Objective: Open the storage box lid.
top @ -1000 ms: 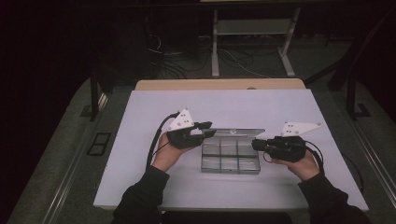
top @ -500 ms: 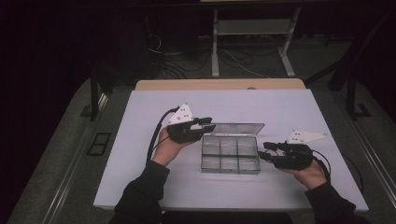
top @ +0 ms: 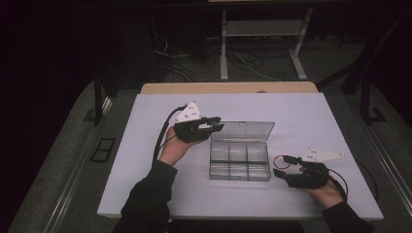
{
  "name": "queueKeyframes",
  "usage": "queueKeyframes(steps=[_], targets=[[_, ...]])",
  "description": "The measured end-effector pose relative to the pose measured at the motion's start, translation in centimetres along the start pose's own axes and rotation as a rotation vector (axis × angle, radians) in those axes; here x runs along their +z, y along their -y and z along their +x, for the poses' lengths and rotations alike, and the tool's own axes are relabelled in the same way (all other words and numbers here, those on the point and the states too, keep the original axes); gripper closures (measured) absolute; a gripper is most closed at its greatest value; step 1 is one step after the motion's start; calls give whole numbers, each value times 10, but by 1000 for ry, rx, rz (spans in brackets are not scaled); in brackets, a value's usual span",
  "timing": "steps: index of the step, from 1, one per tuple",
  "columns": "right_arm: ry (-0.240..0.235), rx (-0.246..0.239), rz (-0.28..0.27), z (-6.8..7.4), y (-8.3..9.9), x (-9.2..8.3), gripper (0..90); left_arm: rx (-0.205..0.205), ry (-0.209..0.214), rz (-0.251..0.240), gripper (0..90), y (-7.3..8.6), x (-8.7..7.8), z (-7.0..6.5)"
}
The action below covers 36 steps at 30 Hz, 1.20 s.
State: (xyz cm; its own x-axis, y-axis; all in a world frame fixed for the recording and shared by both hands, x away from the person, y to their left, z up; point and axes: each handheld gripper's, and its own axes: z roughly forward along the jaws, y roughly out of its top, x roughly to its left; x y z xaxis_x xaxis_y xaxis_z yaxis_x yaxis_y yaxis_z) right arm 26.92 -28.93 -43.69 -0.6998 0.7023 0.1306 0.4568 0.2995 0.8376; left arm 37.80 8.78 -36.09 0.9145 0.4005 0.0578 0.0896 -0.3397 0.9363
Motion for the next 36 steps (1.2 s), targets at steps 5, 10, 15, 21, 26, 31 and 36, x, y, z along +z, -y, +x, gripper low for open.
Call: queueKeyframes(steps=[5,10,15,21,26,31,36], targets=[[11,19,-6,0,6,-3,300,2,3,-1,703,-1,2,5],[16,44,-6,1,10,-8,300,-6,5,-8,705,-1,4,9],[29,42,-12,0,11,-8,300,-10,4,-10,707,-2,6,13],[28,38,-14,0,11,-7,299,-27,4,-17,705,-2,9,20],[29,35,-15,0,11,-6,300,-43,3,-15,702,-3,12,24],[26,34,-14,1,11,-6,300,-51,2,-6,698,-4,14,28],[25,33,-15,1,10,-6,300,-64,4,-2,692,-4,17,33]])
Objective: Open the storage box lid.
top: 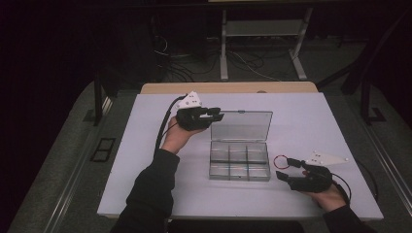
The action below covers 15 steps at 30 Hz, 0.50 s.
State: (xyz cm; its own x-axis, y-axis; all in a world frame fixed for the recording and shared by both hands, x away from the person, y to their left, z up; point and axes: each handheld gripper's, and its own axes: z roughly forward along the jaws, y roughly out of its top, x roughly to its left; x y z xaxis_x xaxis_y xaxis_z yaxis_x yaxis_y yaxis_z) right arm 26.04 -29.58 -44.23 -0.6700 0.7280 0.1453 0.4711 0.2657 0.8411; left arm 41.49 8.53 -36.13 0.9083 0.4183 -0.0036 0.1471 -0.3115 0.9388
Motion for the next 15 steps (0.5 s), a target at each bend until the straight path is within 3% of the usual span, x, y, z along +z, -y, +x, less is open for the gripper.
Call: queueKeyframes(steps=[15], targets=[[1,-5,1,0,0,1,300,-17,-5,29,655,-2,8,12]])
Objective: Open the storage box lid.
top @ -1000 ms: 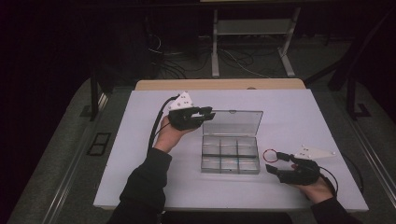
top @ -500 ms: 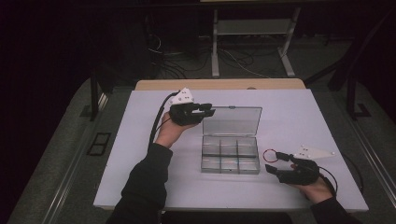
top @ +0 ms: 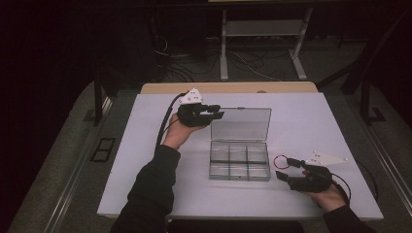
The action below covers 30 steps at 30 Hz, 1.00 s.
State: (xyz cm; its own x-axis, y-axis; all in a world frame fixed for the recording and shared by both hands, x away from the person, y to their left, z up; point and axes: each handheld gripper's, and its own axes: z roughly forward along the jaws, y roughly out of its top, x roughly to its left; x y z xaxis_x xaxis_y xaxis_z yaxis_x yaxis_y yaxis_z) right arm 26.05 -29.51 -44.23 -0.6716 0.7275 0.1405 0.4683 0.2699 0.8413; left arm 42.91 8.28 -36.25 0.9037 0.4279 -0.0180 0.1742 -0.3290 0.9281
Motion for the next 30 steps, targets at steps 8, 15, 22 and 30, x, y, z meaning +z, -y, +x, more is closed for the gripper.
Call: queueKeyframes(steps=[8,15,22,30], targets=[[-1,-1,-1,0,0,0,300,-9,-17,8,629,0,4,5],[-1,0,-2,0,0,0,300,-21,-38,-2,634,-3,5,11],[-1,0,-3,0,0,0,300,-29,-35,8,639,-3,8,15],[-1,-1,-3,0,0,0,300,-45,-32,19,635,-1,12,21]])
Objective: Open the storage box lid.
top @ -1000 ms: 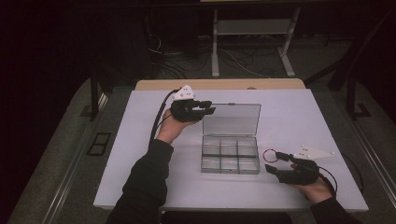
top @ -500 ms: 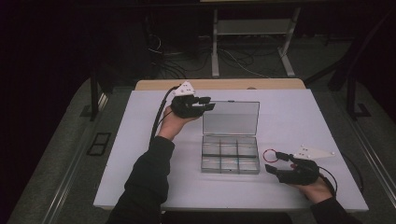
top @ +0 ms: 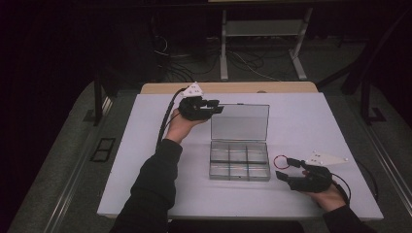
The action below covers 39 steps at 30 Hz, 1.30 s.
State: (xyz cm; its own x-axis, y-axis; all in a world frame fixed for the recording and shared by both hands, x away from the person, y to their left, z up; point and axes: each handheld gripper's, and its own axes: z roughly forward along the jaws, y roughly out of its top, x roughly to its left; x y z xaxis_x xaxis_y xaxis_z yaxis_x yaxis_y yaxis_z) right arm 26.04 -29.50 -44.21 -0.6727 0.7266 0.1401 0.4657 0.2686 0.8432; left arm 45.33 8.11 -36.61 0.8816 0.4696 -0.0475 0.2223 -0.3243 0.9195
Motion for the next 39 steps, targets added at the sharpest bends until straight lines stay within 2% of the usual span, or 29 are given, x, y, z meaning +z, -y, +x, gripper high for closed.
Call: queueKeyframes(steps=[8,21,29,39], targets=[[-1,1,-1,0,0,0,300,-21,2,31,609,1,8,8],[-2,1,0,0,0,0,300,-58,2,40,575,7,18,17],[-1,-1,0,-1,0,0,300,-62,-1,57,557,10,22,22],[0,-5,3,-1,0,0,300,-95,6,70,534,17,30,28]])
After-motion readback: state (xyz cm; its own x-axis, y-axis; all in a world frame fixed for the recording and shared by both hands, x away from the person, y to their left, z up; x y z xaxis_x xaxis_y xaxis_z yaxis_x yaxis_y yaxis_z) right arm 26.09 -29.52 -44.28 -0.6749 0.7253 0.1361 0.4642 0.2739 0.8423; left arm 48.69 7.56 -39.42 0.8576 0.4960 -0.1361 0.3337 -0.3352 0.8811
